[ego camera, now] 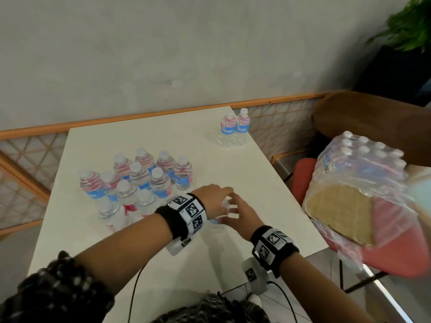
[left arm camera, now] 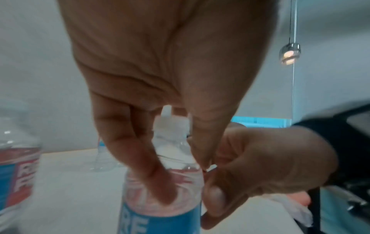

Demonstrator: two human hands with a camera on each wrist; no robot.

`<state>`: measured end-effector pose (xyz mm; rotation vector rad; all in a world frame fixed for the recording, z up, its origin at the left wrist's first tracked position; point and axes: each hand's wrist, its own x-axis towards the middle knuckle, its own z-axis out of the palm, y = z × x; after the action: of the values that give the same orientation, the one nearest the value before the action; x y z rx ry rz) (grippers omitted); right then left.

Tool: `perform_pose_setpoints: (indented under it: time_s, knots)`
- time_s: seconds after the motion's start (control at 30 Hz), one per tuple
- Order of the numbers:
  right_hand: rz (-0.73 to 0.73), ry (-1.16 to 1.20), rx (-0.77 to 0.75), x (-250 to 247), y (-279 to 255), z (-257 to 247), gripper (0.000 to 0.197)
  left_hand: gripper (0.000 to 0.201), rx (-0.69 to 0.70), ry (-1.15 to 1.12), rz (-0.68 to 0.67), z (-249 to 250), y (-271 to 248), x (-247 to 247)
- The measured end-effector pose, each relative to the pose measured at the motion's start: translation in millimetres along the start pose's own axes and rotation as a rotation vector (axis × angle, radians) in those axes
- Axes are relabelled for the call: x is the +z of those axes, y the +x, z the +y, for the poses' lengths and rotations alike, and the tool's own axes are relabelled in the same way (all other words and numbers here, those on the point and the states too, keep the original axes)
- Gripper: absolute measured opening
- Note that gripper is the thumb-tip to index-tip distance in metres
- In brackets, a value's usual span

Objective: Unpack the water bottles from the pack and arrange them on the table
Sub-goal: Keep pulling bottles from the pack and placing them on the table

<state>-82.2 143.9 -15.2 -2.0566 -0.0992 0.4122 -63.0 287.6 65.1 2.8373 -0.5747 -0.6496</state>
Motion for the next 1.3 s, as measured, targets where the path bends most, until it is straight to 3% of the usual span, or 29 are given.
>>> perform_pose_setpoints:
  time_s: [0.1, 0.23, 0.47, 0.6, 0.7, 0.87, 1.0, 1.13, 1.23, 1.3]
  knots:
    - [-0.034, 0.034, 0.048, 4, 3, 4, 0.072, 0.041, -0.05, 0.017, 0.024, -19, -1, -1]
    - [0.024, 0.026, 0.127, -19, -2, 31, 0.059, 0.045, -0.151, -0.031, 0.02, -51, -10, -6]
    - [0.273, 0.047, 0.265, -93, 1, 80, 0.042, 0.047, -0.304, 0.033, 0.026, -94, -23, -22]
    - [0.378, 0.065, 0.334, -134, -4, 96, 0.035, 0.04, -0.337, 0.275, -0.022, -82, -22, -28]
    - [0.429, 0.052, 0.387, -163, -9, 108, 0.034, 0.03, -0.327, 0.45, 0.054, -50, -17, -37]
    - [0.478, 0.03, 0.489, -203, -24, 130, 0.032, 0.041, 0.032, 0.427, 0.189, 25, 10, -38]
    - [0.508, 0.096, 0.531, -227, -33, 142, 0.032, 0.043, 0.296, 0.295, 0.069, 83, 69, -13]
    - [0.557, 0.173, 0.517, -255, -39, 151, 0.035, 0.041, 0.397, 0.115, -0.018, 137, 126, 20]
    - [0.578, 0.205, 0.528, -278, -41, 150, 0.038, 0.044, 0.446, 0.016, 0.038, 176, 156, 26]
    - [0.536, 0.251, 0.596, -294, -28, 156, 0.05, 0.044, 0.461, -0.029, 0.055, 196, 170, 21]
